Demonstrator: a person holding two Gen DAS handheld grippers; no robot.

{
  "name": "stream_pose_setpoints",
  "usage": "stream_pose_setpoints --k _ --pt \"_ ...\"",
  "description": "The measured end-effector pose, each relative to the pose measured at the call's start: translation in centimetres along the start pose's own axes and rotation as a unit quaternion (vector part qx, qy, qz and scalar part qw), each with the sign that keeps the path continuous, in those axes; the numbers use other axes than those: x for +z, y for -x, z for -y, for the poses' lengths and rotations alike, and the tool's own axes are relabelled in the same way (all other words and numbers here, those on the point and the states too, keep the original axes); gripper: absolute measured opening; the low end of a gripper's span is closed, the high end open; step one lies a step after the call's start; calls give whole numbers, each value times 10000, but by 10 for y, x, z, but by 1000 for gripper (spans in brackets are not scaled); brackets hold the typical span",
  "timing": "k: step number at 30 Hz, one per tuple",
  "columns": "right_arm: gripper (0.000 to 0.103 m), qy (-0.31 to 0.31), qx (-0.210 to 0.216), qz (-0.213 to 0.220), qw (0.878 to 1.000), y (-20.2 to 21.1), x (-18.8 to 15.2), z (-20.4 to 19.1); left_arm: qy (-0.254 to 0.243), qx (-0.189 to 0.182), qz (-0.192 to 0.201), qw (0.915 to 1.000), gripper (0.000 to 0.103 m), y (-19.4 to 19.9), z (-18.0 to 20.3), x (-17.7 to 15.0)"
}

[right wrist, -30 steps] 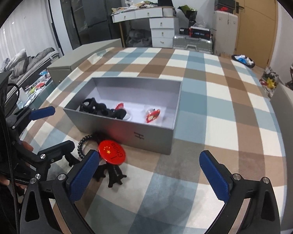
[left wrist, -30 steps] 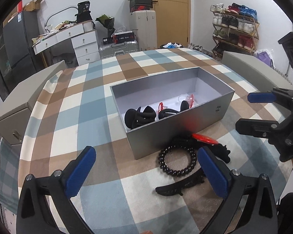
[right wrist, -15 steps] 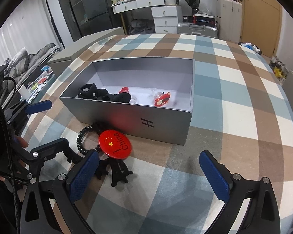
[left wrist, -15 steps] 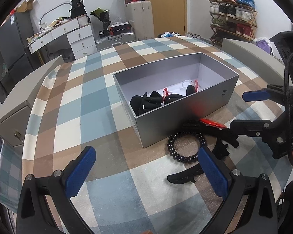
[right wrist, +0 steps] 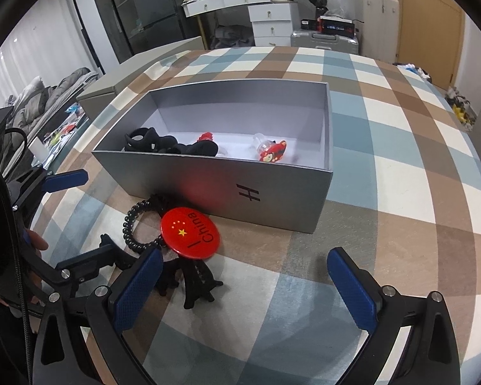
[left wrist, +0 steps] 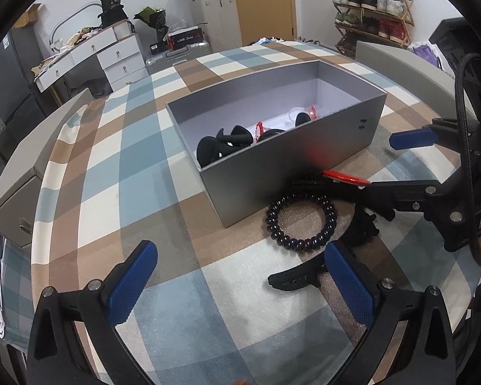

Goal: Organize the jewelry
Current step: 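Move the right gripper to the red flag badge and grasp it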

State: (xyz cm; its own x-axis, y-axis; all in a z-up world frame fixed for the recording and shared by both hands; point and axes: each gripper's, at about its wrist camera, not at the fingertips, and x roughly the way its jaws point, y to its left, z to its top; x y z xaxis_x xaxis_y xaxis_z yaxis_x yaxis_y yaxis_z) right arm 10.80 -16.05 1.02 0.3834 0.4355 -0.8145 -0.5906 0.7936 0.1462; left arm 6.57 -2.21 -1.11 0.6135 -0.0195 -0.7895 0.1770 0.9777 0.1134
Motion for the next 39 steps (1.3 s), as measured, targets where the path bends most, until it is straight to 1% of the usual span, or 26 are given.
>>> stream_pose_setpoints --k 2,10,18,20,24,25,27,29,31,34,36,38,39 --pt "103 33 -35 -21 10000 -1 0 -1 1 -20 -10 10000 102 0 -1 0" --pt "103 79 -429 -103 9990 -5 -2 5 -40 -68 -60 10000 102 1 0 -1" --pt "103 80 -550 -141 9984 -3 -2 10 -63 3 -138 9999 102 -2 -6 -2" --pt "103 67 -523 -117 9985 -2 -2 10 -20 46 -147 9999 102 -3 -9 -2" --pt "101 92 -225 -26 9997 0 -2 5 74 97 -154 9998 102 -3 -12 -2" --pt "100 107 -146 3 9998 1 -2 3 70 111 -151 9998 102 -3 -12 -2" --pt "91 162 56 55 9998 1 -2 -2 48 118 -145 9998 102 -2 -11 -2" --pt "78 223 194 54 9995 0 -1 -7 26 106 -132 9999 102 -1 -10 -2" --pt "73 216 324 52 9992 -3 -2 -10 12 79 -124 9999 102 -1 -10 -2" --pt "69 135 454 109 9988 -3 -1 -10 -13 80 -135 9999 102 -2 -9 -2" --pt "63 2 659 131 9977 -3 0 -7 -13 77 -139 9999 102 -2 -10 -2" --pt "53 -80 738 160 9971 -3 0 -5 -11 55 -137 9999 102 -2 -9 -2" --pt "52 -115 745 153 9970 -3 1 -4 -12 34 -133 9999 102 -1 -9 -2"
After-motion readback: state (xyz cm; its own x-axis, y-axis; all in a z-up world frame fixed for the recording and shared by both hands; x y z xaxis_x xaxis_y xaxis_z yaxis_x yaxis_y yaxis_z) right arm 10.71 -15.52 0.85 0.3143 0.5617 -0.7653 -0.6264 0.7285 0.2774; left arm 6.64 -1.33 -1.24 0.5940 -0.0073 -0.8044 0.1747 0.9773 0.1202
